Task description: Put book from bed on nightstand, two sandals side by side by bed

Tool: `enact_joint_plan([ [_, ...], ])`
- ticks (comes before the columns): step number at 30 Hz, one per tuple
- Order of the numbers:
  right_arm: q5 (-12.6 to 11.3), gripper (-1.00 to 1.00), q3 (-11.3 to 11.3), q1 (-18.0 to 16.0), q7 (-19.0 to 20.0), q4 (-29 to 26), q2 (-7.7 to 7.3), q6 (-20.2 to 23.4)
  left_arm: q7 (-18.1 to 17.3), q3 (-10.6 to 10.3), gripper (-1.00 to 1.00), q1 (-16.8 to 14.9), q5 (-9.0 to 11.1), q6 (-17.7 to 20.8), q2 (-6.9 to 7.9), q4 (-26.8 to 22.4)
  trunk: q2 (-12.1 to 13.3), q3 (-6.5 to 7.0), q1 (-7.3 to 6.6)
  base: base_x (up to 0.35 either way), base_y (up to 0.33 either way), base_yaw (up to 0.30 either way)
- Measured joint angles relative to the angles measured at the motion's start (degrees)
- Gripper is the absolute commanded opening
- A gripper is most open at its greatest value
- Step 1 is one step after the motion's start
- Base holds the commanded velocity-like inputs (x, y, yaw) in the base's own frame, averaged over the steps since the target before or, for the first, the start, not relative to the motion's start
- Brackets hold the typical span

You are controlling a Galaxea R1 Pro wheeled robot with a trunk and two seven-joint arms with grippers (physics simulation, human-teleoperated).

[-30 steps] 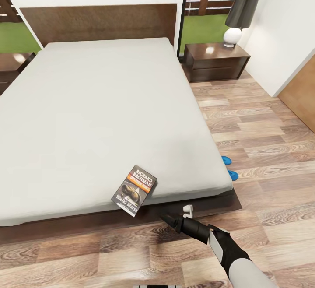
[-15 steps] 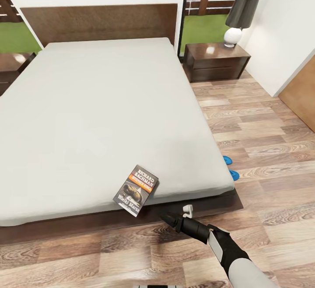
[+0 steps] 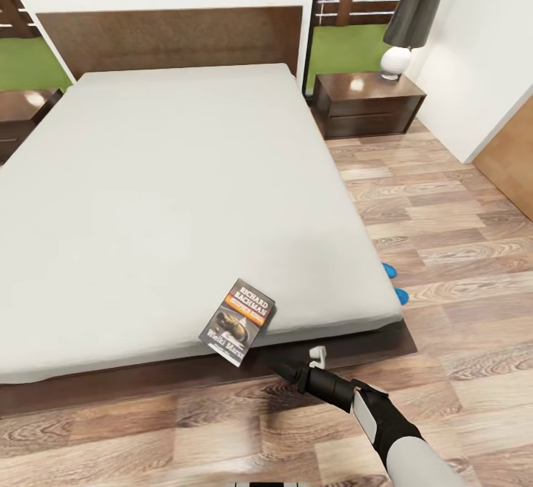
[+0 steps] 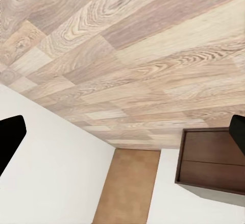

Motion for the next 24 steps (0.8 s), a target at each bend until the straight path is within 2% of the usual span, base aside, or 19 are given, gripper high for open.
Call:
enact_joint_plan([
  [24, 0.0, 1.0, 0.0, 0.0, 0.0, 0.0, -0.01, 0.0, -1.5, 0.0, 1.0, 0.0, 0.0, 0.0, 0.0, 0.0, 0.0, 0.0, 0.0, 0.0, 0.125, 0.0],
])
